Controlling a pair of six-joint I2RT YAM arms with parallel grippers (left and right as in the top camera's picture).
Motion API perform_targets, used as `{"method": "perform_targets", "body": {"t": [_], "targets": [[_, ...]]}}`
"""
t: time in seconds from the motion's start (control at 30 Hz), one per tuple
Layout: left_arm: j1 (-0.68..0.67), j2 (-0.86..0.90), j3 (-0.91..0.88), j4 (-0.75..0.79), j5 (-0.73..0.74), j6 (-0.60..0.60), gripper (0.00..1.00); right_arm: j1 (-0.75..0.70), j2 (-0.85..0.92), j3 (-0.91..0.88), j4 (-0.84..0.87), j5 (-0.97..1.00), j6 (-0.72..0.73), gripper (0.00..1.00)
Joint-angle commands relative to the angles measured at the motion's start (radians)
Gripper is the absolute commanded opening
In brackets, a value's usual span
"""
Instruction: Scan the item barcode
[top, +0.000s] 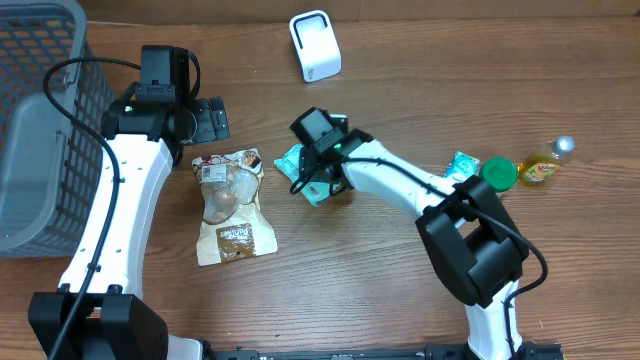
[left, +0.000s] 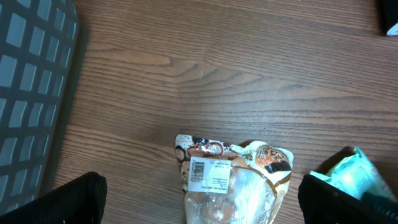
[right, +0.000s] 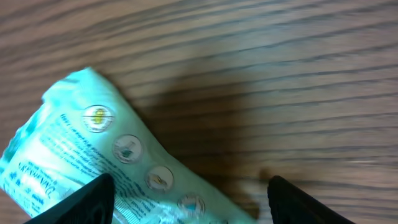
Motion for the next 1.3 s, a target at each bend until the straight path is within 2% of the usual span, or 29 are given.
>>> {"method": "perform_targets", "body": {"t": [0.0, 0.2, 0.47, 0.77, 1.0, 1.13, 1.2, 1.27], "targets": [[0.005, -0.008, 0.007, 0.002, -0.014, 0.012, 0.99, -0.089, 0.002, -0.005, -0.028, -0.063, 0.047, 0.76], [0.005, -0.008, 0.007, 0.002, -0.013, 0.012, 1.00, -0.171, 0.002, -0.005, -0.102, -0.280, -0.047, 0.75], [0.005, -0.008, 0.007, 0.002, -0.014, 0.012, 1.00, -0.158, 0.002, -0.005, -0.274, -0.349, -0.071, 0.75], [0.005, -0.008, 0.007, 0.002, -0.014, 0.012, 1.00, -0.037, 0.002, 0.008, -0.275, -0.308, -0.097, 0.78], [0.005, -0.008, 0.007, 0.002, -0.013, 0.012, 0.99, -0.043, -0.003, 0.127, -0.407, -0.232, -0.156, 0.80], [0.005, -0.008, 0.007, 0.002, -0.013, 0.012, 0.99, -0.072, -0.003, 0.151, -0.391, -0.218, -0.159, 0.87], [0.005, -0.008, 0.007, 0.002, -0.013, 0.012, 0.99, -0.092, -0.003, 0.151, -0.354, -0.224, -0.201, 1.00], [0.005, -0.008, 0.007, 0.002, -0.014, 0.012, 1.00, -0.115, -0.003, 0.151, -0.325, -0.276, -0.254, 1.00]]}}
